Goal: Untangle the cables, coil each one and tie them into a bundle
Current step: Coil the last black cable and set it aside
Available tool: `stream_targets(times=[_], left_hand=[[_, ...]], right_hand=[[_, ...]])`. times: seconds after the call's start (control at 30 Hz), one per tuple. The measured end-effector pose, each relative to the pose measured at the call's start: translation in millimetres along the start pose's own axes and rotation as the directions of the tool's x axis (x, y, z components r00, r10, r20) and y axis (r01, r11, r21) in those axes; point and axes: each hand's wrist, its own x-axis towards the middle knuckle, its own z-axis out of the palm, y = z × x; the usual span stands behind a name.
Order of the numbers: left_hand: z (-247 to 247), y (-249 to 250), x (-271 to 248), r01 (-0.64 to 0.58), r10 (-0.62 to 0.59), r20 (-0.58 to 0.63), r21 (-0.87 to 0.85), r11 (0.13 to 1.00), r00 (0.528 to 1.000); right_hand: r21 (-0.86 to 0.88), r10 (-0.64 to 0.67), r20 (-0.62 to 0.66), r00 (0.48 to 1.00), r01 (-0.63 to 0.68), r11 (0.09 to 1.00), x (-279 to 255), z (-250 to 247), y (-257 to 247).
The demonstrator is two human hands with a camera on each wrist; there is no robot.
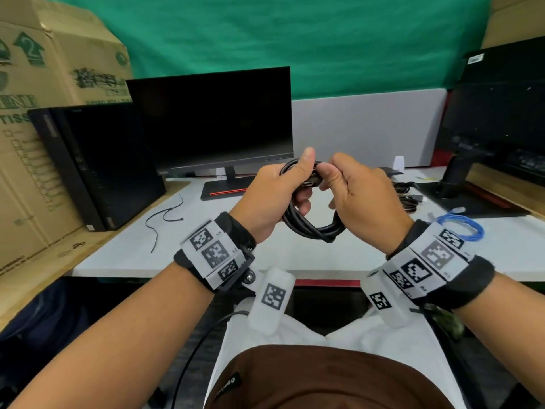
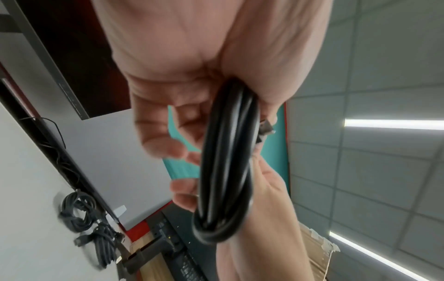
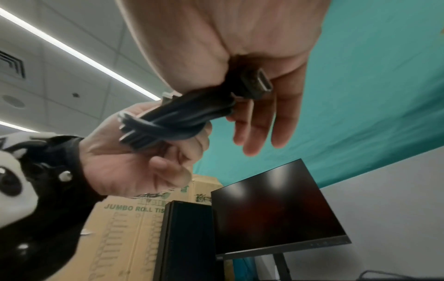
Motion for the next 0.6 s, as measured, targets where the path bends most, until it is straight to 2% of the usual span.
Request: stream_targets(times=[0.13, 0.27, 0.4, 0.47, 0.53, 0.6], left_hand=[[6, -11, -3, -0.031, 0.027, -0.082, -0.051, 0.998, 0.996], [9, -17, -4, -0.061, 0.046, -0.141, -0.105, 0.993, 0.989], [12, -23, -4, -0.138, 0.148, -0.218, 0.058, 0.989, 0.965], [11, -26, -4, -0.206, 0.246, -0.238, 0.18, 0.962, 0.94], [8, -28, -5, -0.314, 0.382, -0.137, 0.358, 0.879, 0.914], [5, -29, -8, -0.364, 0.402, 0.054, 0.55, 0.752, 0.914]], right_hand=[[0.079, 0.052, 0.041, 0.998, -0.056, 0.995, -4, 2, -3], [0.233, 0.127, 0.156, 0.98, -0.161, 0.959, -1, -4, -6], [0.426, 0.15, 0.3, 0.942, -0.273, 0.862, 3, -5, -5], [0.432, 0.163, 0.303, 0.939, -0.288, 0.855, 3, -4, -5], [0.376, 0.183, 0.27, 0.945, -0.279, 0.884, 3, -4, -2], [0.325, 0.186, 0.258, 0.948, -0.267, 0.907, 3, -5, 2]])
